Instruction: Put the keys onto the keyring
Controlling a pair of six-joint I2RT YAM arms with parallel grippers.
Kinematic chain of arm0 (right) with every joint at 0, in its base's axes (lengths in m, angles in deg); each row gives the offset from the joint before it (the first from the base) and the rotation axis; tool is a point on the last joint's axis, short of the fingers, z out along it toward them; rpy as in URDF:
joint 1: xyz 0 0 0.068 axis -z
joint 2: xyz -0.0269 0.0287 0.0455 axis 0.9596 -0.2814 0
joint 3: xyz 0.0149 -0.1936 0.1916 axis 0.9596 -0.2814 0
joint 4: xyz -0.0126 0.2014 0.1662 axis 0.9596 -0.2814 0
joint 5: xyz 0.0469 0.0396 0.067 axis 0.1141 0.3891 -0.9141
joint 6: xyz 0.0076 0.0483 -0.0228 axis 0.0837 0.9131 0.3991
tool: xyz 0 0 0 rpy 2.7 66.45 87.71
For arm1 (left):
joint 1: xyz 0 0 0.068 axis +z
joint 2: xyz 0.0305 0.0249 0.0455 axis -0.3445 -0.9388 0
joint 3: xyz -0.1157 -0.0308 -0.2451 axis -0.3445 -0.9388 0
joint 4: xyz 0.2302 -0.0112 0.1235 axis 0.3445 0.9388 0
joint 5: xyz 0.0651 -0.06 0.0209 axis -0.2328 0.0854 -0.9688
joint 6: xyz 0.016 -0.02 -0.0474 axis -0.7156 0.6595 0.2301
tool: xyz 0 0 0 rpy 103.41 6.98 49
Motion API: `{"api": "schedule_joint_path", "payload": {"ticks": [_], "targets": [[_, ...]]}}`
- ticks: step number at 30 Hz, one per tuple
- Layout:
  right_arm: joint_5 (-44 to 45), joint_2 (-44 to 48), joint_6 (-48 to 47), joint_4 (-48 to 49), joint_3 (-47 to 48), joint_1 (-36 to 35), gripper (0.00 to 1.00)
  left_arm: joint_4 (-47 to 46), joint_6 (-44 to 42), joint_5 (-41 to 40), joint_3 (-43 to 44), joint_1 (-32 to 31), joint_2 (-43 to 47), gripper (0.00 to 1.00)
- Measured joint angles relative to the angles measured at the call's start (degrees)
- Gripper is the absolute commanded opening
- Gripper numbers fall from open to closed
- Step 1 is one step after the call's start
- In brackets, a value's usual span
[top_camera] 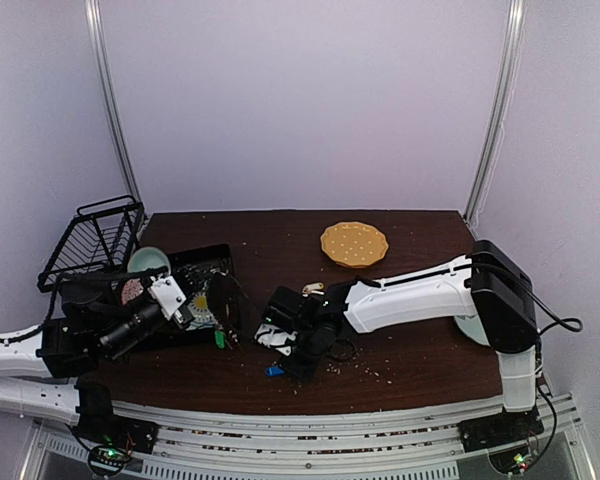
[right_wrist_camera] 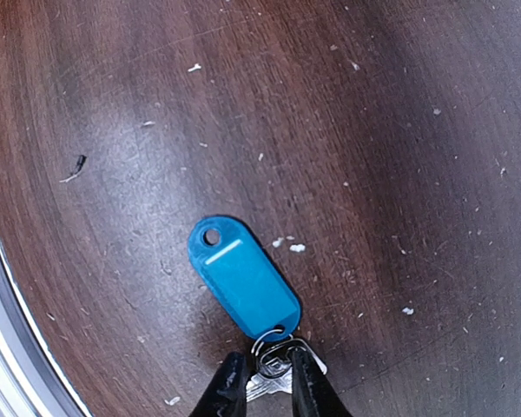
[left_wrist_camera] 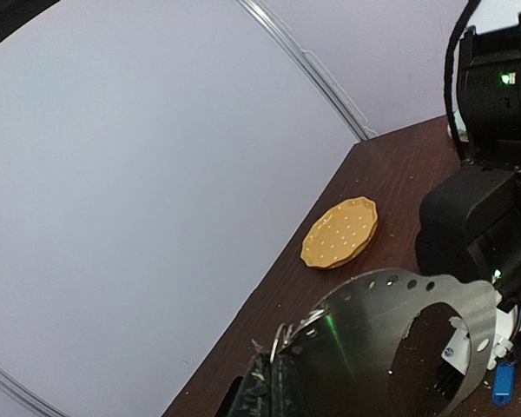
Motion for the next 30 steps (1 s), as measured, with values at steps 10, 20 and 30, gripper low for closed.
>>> {"api": "schedule_joint_path", "payload": {"ticks": [10, 20, 30], "targets": [[0.17, -0.83, -0.02, -0.35, 0.42, -0.11, 0.22, 0.04, 0.02, 0.55, 0.00, 0.22, -0.44, 0.00], [1.29, -2.78, 0.07, -1.68, 4.07, -0.39, 0.00, 0.04, 0.04, 1.11, 0.00, 0.22, -0.31, 0.00], [1.18, -1.92, 0.72, -2.69, 3.89, -0.37, 0.00, 0.07, 0.11, 1.73, 0.00, 0.48, -0.33, 0.00]]}}
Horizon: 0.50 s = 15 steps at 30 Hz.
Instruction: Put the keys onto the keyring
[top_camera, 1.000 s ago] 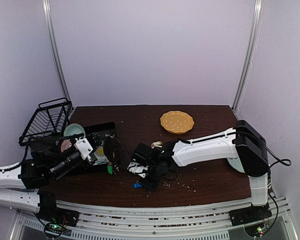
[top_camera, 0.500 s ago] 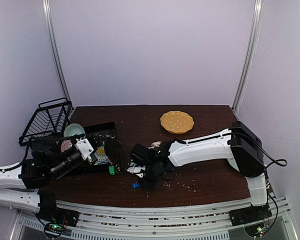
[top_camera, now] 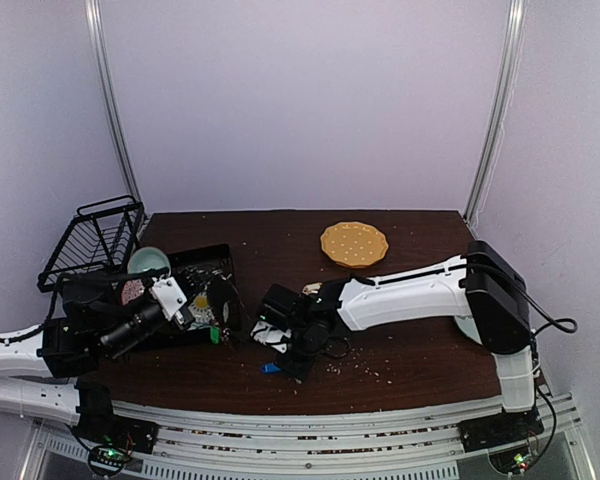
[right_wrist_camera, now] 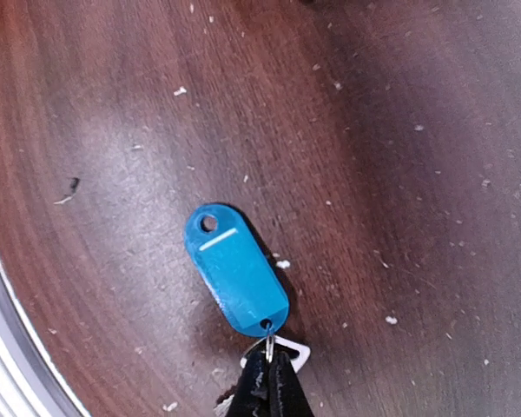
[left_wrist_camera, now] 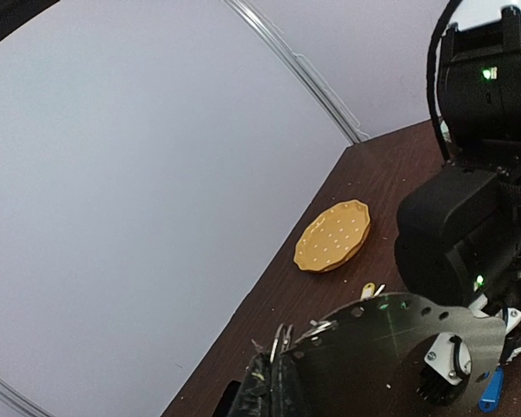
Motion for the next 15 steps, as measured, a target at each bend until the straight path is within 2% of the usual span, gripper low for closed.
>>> {"api": "schedule_joint_path", "payload": {"ticks": [4, 15], "targets": [[-0.61, 5.46, 0.94, 0.13, -3.15, 0.09, 0.00, 0.00, -0.02, 0.57, 0.00, 0.00, -0.59, 0.00], [-4.02, 34.67, 2.34, 0.63, -16.90, 1.42, 0.00, 3.78, -2.10, 6.32, 1.40, -0.90, -5.31, 0.00]]}}
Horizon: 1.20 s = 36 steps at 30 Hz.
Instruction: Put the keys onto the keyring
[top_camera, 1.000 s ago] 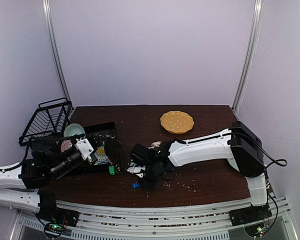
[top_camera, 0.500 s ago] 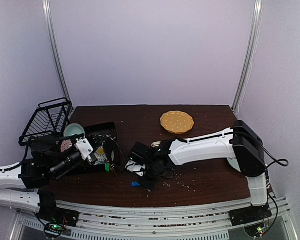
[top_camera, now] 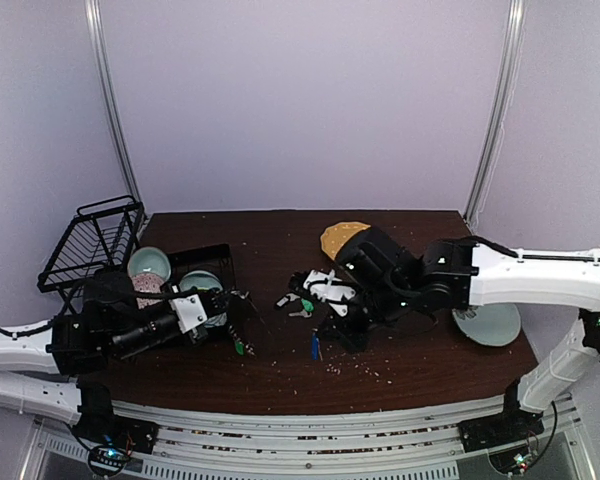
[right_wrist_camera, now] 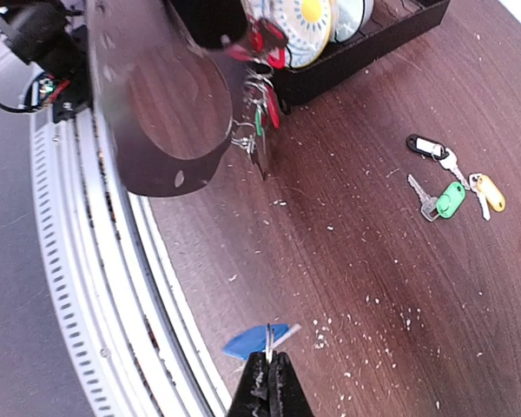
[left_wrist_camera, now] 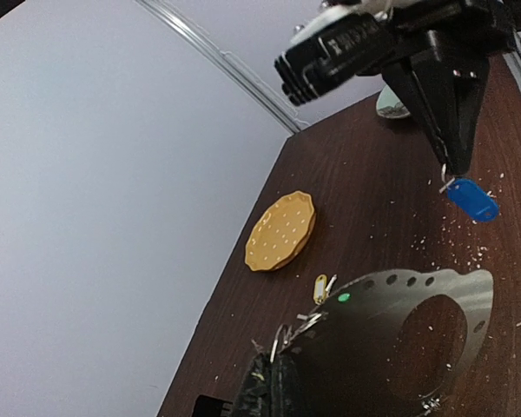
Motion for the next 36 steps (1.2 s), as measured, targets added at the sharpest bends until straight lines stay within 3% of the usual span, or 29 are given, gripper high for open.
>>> {"api": "schedule_joint_path", "payload": {"ticks": [5, 11, 23, 36], "targets": [[-3.85, 5.88, 0.26, -2.23, 0.09, -0.44, 0.00, -0.09, -4.07, -0.92, 4.42, -4.79, -7.08, 0.00], [-8.96, 6.60, 0.85, -2.91, 4.79, -3.41, 0.00, -0.04, -7.87, -0.52, 6.93, -8.35, -14.40, 0.00], [-1.92, 5.66, -1.75, -5.11, 5.49, -3.82, 0.00, -3.48, -5.51, 6.95, 9.05, -9.33, -15.67, 0.00], [-5.53, 3.61, -2.58, -1.07, 5.49, -4.68, 0.00, -5.40, 0.44, 7.08, 9.40, -10.43, -17.46, 0.00]]}}
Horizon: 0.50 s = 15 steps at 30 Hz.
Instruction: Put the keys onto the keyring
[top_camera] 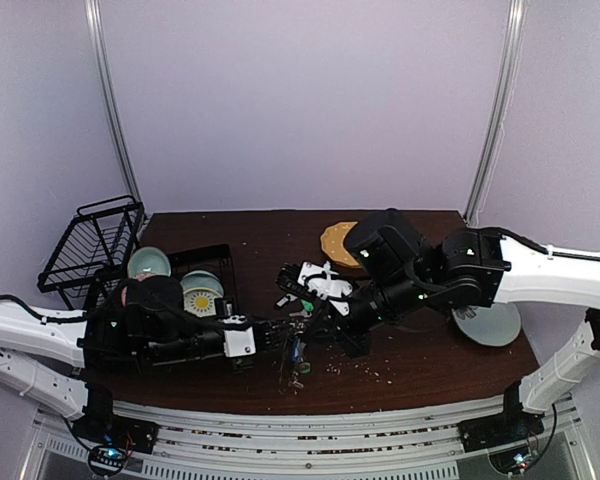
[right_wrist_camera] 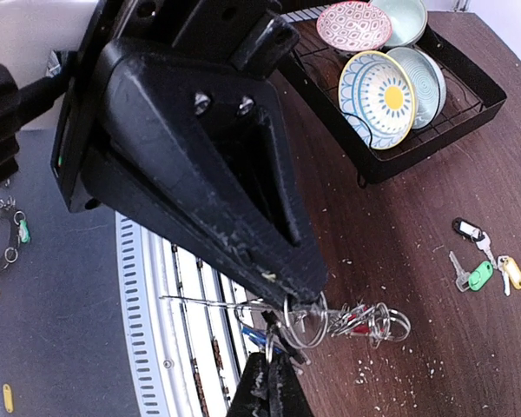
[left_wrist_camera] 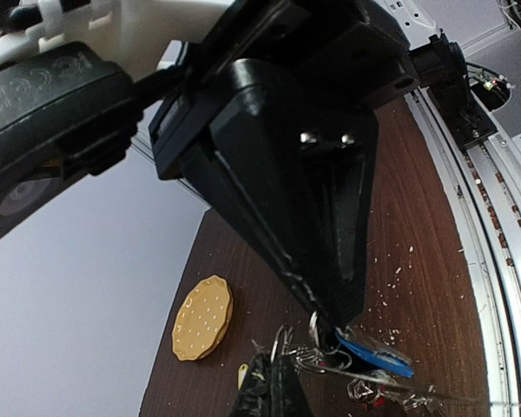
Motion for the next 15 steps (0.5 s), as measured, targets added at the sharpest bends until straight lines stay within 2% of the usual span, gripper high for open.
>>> {"api": "schedule_joint_path", "payload": {"ticks": [15], "targets": [[1.90, -0.98, 1.40, 2.25, 0.02, -0.17, 0.00, -0.15, 0.07, -1.38, 0.00, -0.87, -0.74, 0.00]]}}
